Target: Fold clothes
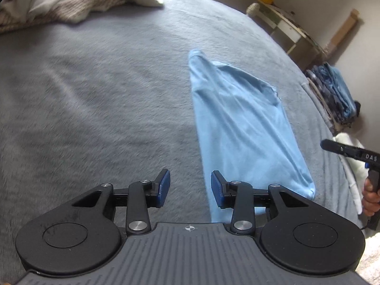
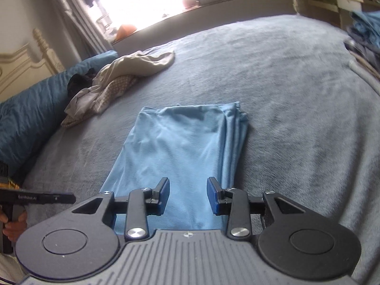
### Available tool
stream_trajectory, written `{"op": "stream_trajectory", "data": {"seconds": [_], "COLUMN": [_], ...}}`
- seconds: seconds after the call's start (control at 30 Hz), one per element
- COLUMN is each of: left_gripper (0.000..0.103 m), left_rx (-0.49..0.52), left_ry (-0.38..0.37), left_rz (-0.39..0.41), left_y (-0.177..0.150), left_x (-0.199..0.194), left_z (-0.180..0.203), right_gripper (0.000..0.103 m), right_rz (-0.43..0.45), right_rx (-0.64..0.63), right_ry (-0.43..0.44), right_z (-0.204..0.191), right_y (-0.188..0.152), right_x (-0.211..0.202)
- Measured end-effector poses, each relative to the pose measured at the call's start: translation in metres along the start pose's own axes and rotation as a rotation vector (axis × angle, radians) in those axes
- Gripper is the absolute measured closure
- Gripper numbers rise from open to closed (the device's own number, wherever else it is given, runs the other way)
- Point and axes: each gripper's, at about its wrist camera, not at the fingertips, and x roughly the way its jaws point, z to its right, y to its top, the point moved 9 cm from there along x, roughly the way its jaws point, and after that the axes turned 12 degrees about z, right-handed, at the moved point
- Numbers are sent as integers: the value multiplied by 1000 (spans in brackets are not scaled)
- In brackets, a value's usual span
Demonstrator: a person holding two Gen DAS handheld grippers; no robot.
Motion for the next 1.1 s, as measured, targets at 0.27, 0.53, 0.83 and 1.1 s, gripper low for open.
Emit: {"op": "stream_trajectory", "data": {"seconds": [0.27,0.53,0.83,1.1], "left_gripper": [65,65,65,65], "left_rx": [193,238,248,241], "left_ry": [-6,-2,10,19], "left_rz": [-31,-81,-87,-90], "left_y": [-14,-32,-35,-34], "left_x": [19,26,27,28], "left_z": [26,28,27,27], "right_gripper": [69,70,70,71], "right_rz": [-59,-165,-183,-185], "right_rx": [-182,-233,-253,-241], "right_ry": [34,-12,-28,-32], "right_z": [-29,-20,-15,-13], "right_y": [-21,-52,-60,-61], "right_x": [21,39,40,42]}}
